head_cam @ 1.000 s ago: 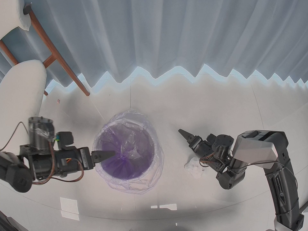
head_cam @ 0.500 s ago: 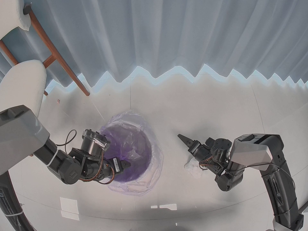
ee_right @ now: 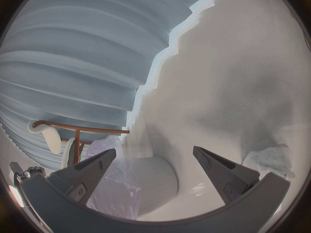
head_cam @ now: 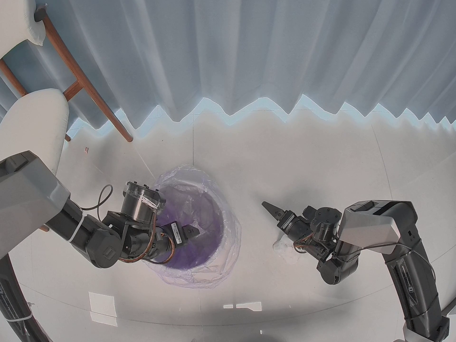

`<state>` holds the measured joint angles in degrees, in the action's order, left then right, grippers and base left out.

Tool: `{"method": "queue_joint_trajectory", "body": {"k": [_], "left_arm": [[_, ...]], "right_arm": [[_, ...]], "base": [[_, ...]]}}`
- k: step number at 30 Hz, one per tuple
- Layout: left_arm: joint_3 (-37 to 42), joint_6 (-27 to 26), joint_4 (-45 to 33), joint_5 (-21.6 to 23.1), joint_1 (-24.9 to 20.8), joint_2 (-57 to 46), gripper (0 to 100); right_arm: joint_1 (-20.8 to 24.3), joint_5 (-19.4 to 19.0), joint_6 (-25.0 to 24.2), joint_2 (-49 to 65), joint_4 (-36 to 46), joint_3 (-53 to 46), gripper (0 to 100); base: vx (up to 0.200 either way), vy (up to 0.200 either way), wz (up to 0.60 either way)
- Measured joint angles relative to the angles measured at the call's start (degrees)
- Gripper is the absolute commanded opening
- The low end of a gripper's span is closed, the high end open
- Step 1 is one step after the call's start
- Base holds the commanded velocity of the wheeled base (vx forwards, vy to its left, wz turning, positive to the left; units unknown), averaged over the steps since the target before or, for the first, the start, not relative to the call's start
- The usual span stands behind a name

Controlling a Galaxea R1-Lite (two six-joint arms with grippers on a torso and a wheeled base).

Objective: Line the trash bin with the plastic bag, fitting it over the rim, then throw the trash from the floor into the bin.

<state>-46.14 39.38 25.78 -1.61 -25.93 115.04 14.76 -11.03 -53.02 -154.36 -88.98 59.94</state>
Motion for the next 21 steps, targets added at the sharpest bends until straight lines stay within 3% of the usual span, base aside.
{"method": "queue_joint_trajectory", "body": {"k": [5,15,21], "left_arm": [[2.35,1.68,-1.13,-0.06,-0.89,-2.67,100],[8.52,6.0,-10.65,-0.06,-2.67,-11.02,100],[10.84,6.66,-10.44,-0.06,-2.73,-11.24,100]], "right_arm": [[0.0,-0.02,0.06,-0.09,0.0,0.04,100],[0.04,0.01,1.05,-0.72,0.0,0.8,100],[0.06,0.11,1.26,-1.02,0.0,0.94,100]], "base": [[0.0,0.0,0.0],[0.0,0.0,0.0],[0.0,0.0,0.0]]}}
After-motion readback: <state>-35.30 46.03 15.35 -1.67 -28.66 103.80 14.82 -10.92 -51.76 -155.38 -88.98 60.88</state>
